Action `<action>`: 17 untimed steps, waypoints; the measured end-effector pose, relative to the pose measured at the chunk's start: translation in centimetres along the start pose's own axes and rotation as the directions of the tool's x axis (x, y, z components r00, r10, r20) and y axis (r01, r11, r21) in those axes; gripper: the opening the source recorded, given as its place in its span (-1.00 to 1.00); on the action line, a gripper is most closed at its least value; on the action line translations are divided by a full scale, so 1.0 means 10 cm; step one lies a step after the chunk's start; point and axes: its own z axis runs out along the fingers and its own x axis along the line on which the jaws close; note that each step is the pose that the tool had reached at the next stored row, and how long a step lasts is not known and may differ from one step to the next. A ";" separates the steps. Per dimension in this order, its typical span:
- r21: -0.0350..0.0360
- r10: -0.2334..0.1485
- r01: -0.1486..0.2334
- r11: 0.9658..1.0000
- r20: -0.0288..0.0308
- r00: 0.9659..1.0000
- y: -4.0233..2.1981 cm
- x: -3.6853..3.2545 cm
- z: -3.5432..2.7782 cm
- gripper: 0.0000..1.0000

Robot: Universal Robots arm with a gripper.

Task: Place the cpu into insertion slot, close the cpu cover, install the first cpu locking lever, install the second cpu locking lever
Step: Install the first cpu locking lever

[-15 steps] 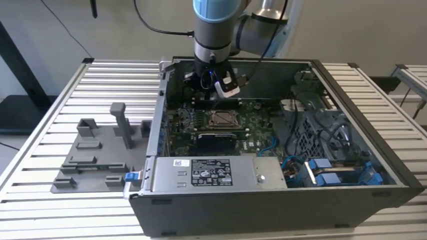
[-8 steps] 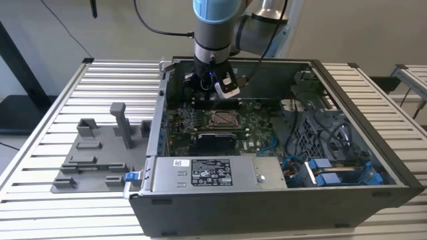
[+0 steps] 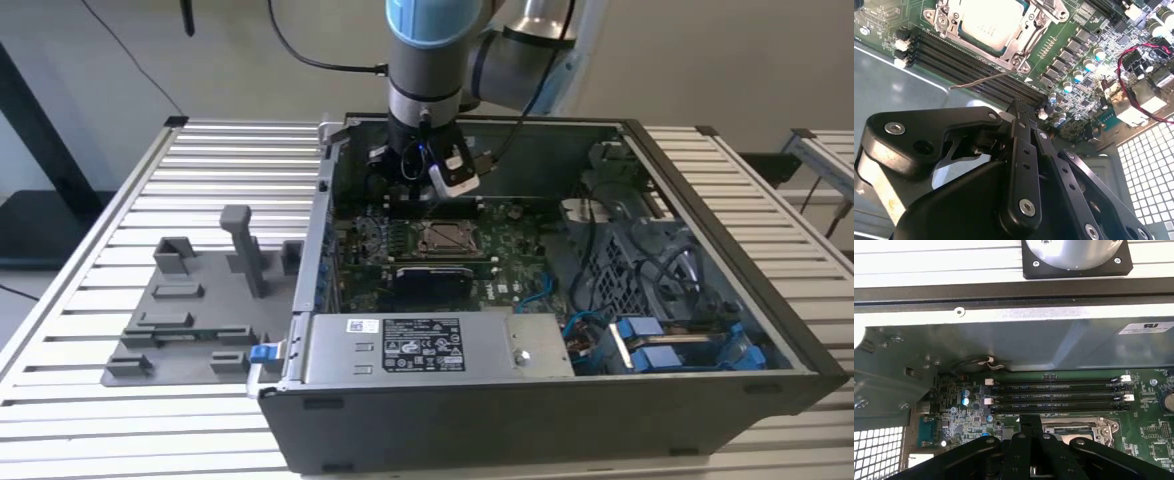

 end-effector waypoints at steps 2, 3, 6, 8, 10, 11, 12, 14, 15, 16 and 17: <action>-0.002 0.000 0.000 1.000 0.000 1.000 -0.003 -0.001 0.011 -0.79; -0.001 0.000 0.000 1.000 0.000 1.000 -0.008 0.000 0.024 -0.79; -0.002 0.000 0.000 1.000 0.000 1.000 -0.026 -0.001 0.076 -0.79; -0.002 0.000 0.000 1.000 0.000 1.000 -0.036 -0.001 0.105 -0.79; -0.003 0.000 0.000 1.000 0.000 1.000 -0.045 -0.002 0.132 -0.79; -0.004 0.000 0.000 1.000 0.000 1.000 -0.049 -0.002 0.143 -0.79; -0.007 0.000 0.000 1.000 0.000 1.000 -0.052 -0.003 0.153 -0.79; -0.011 0.000 0.000 1.000 -0.001 1.000 -0.059 -0.005 0.171 -0.79; -0.014 0.000 0.000 1.000 -0.001 1.000 -0.062 -0.008 0.181 -0.79; -0.017 0.001 -0.001 1.000 -0.001 1.000 -0.065 -0.009 0.189 -0.79; -0.021 0.001 -0.001 1.000 -0.001 1.000 -0.068 -0.012 0.196 -0.79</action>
